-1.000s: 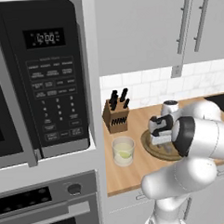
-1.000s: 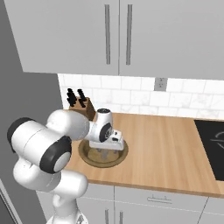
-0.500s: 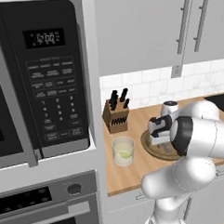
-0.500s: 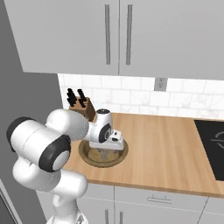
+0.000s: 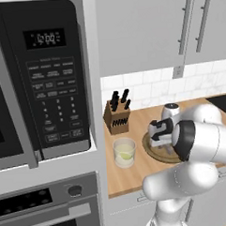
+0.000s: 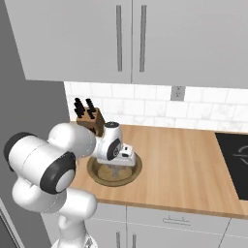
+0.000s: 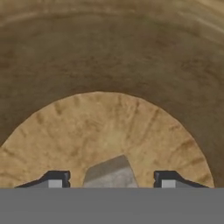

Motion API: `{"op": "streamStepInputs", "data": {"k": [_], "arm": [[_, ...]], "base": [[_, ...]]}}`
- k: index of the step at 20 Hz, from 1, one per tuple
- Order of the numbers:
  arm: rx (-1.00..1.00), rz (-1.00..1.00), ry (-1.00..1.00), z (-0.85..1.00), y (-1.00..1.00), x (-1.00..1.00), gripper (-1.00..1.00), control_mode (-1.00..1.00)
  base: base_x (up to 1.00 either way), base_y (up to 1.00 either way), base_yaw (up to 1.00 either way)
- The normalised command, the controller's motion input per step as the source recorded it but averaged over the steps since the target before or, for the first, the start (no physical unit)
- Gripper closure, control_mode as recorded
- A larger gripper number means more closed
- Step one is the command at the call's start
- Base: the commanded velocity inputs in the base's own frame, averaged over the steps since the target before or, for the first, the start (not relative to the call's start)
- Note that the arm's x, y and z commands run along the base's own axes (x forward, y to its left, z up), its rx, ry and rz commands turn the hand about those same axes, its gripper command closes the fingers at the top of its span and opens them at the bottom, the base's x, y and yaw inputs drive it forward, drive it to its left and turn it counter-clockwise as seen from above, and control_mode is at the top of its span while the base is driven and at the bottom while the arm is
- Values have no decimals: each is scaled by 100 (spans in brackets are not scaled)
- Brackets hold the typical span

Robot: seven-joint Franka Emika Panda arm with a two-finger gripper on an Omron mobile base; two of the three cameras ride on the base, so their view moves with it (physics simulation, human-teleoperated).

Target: Grab a lemon wedge from the fridge and one ice cube from the ice bowl, and put them in the glass of lemonade.

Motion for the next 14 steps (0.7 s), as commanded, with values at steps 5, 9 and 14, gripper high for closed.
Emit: {"op": "streamStepInputs", "data": {"k": [5,9,14], "arm": [[0,0,0,0,0,0,100,-100],[0,0,-1,11,0,0,100,-100],[0,4,-16,85,30,-16,100,-100]], "base": [[0,0,0],[0,0,0],[0,0,0]]}}
